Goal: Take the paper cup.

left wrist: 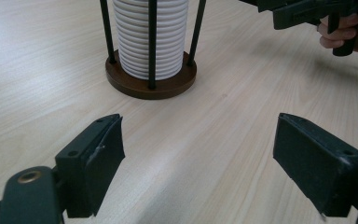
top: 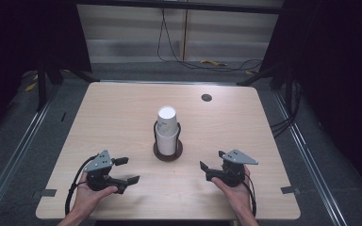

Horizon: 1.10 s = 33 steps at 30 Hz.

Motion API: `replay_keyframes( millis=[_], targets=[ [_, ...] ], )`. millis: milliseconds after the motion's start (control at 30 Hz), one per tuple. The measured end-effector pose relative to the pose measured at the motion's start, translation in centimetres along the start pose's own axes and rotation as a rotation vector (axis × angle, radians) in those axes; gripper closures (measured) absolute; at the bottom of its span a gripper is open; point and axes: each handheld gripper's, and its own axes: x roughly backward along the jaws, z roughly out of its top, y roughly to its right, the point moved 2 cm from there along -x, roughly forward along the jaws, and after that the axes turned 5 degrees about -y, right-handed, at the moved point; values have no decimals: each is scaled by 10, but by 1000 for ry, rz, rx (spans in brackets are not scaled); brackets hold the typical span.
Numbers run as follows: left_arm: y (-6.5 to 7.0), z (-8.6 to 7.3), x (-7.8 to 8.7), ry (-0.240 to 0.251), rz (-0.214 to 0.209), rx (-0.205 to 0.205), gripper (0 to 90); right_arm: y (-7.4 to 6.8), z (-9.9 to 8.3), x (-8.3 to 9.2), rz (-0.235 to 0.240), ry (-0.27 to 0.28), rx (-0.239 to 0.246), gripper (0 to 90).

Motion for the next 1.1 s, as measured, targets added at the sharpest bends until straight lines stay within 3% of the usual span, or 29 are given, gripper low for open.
replay_keyframes(
  millis=[400,567,833,933,1100],
  targets=[
    [-4,0,-3,-7,8,14,161,-5,4,-1,63,5,-9,216],
    [-4,0,-4,-6,6,17,161,-9,8,-1,103,2,17,247],
    [-3,-1,-6,-19,19,8,161,-13,27,3,167,16,-5,268],
    [-4,0,-5,-11,17,10,163,-16,31,2,188,-25,9,259],
    [-5,-2,-6,-17,14,27,167,-17,36,1,216,-36,19,260]
  ],
)
